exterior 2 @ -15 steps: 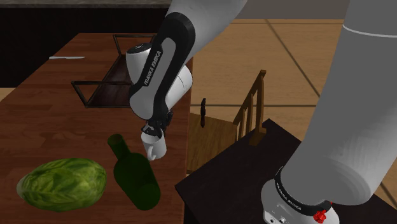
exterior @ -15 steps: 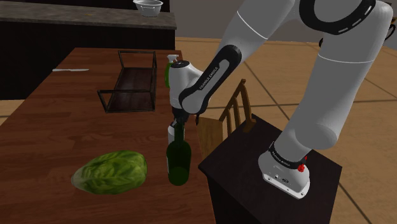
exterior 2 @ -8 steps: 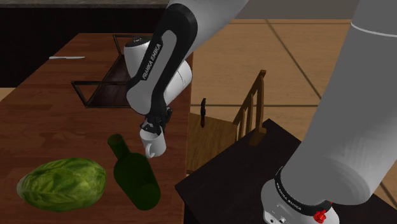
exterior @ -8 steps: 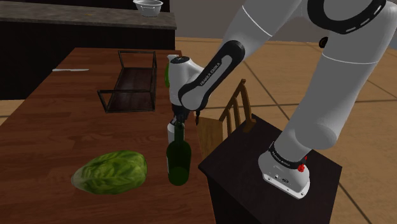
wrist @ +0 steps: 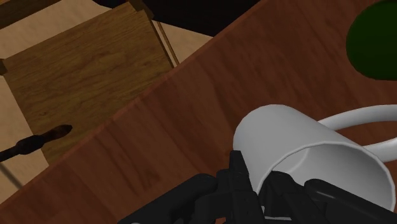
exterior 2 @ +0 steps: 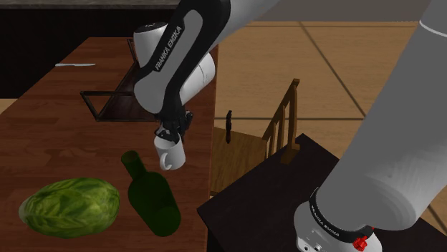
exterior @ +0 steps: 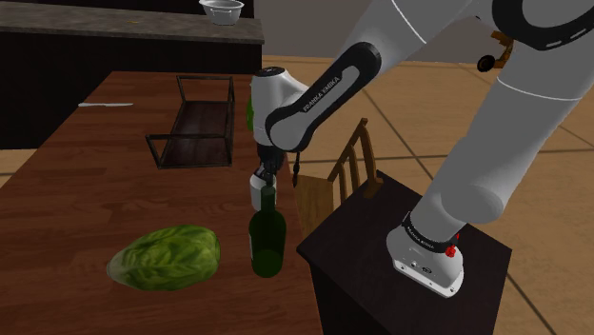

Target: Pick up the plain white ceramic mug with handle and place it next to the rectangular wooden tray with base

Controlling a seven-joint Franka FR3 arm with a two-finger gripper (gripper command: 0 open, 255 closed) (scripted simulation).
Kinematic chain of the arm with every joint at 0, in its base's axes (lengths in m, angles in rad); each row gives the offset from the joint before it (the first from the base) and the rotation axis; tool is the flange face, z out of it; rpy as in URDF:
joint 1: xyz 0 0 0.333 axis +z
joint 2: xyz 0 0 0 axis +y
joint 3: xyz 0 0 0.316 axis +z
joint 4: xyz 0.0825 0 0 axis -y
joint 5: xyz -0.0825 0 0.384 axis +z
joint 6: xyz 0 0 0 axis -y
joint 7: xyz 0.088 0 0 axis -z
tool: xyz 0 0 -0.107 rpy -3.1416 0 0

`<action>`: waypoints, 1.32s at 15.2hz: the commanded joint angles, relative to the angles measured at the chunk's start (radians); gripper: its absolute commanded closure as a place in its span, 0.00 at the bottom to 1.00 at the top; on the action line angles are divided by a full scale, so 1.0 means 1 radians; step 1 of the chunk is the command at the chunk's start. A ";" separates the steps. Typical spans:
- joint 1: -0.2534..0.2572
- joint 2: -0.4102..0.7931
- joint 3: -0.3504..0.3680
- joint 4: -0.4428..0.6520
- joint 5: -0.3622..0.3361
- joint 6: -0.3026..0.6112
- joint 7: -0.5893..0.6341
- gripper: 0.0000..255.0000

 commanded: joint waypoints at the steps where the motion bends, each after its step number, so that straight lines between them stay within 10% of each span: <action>1: 0.000 -0.026 0.002 0.003 0.010 -0.029 -0.005 1.00; 20: -0.001 -0.216 -0.003 0.088 0.061 -0.299 -0.039 1.00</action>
